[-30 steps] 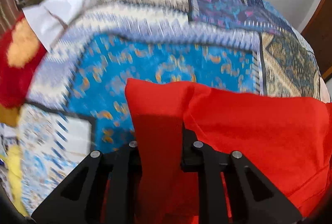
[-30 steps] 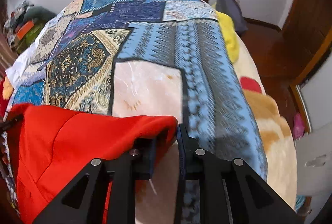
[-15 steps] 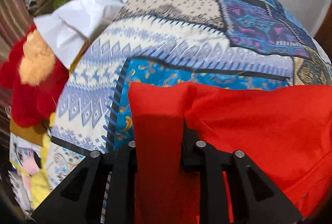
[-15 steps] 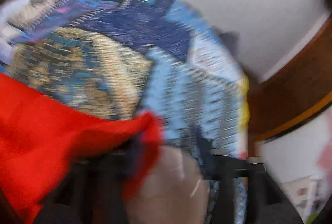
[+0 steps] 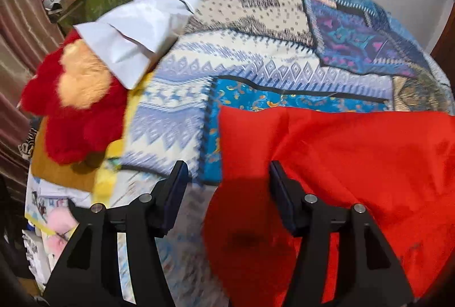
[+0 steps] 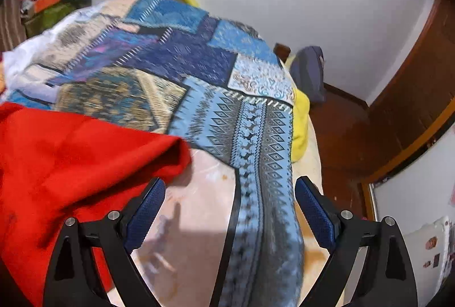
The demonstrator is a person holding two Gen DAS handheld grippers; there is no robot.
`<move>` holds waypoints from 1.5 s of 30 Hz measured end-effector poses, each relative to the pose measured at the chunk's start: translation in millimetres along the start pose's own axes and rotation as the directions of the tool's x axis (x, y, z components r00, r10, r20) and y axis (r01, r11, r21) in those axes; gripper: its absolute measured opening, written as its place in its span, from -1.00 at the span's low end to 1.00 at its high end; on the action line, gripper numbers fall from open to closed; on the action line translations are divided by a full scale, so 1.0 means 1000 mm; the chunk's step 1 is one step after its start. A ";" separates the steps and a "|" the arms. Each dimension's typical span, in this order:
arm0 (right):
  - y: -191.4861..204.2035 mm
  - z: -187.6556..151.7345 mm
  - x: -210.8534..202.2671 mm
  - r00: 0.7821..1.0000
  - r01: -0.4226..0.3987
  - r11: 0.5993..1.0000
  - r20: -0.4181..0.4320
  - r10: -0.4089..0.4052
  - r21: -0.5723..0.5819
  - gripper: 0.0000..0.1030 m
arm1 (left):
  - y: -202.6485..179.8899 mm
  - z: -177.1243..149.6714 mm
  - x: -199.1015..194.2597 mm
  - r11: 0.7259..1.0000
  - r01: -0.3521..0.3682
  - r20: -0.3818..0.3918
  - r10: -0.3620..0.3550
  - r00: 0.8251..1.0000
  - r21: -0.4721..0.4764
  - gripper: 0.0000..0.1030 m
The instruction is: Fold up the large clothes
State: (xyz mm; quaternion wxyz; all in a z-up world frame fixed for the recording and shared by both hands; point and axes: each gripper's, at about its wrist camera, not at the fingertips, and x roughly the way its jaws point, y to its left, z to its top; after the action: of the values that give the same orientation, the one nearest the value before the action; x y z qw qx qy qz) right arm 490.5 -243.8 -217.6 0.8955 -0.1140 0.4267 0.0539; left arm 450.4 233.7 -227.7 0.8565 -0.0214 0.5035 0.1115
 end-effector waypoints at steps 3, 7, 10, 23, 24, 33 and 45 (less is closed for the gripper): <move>-0.002 -0.007 -0.035 0.997 -0.073 0.996 0.009 0.073 0.060 0.80 | 0.002 -0.012 -0.034 1.000 -0.003 0.032 0.002 0.999 0.026 0.19; 0.005 -0.023 -0.084 0.983 -0.181 0.978 0.018 0.180 0.107 0.81 | 0.002 -0.030 -0.078 0.999 0.004 0.068 -0.008 0.998 0.050 0.38; 0.016 -0.043 -0.116 0.974 -0.228 0.968 0.028 0.226 0.109 0.82 | 0.004 -0.049 -0.109 0.998 0.025 0.106 -0.031 0.994 0.061 0.51; 0.057 -0.155 -0.145 0.915 -0.372 0.911 -0.096 0.392 0.176 0.84 | 0.023 -0.176 -0.112 0.996 0.084 -0.063 -0.082 0.995 0.034 0.85; 0.063 -0.163 -0.143 0.902 -0.394 0.901 -0.113 0.417 0.180 0.84 | 0.022 -0.188 -0.106 0.995 0.098 -0.092 -0.094 0.991 0.033 0.85; 0.116 -0.188 -0.138 0.858 -0.476 0.873 -0.159 0.488 0.107 0.25 | 0.013 -0.252 -0.059 0.994 0.103 -0.220 -0.094 0.971 0.028 0.05; 0.143 -0.183 -0.144 0.933 -0.353 0.927 -0.121 0.338 -0.128 -0.57 | 0.047 -0.260 -0.143 0.980 0.154 -0.001 -0.155 0.988 -0.130 -0.98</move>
State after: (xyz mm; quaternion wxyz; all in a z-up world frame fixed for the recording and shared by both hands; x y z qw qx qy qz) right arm 234.1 -150.7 -239.8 0.8394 -0.1053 0.4777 0.2367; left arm 150.5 216.8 -228.5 0.8567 -0.1167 0.4965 0.0771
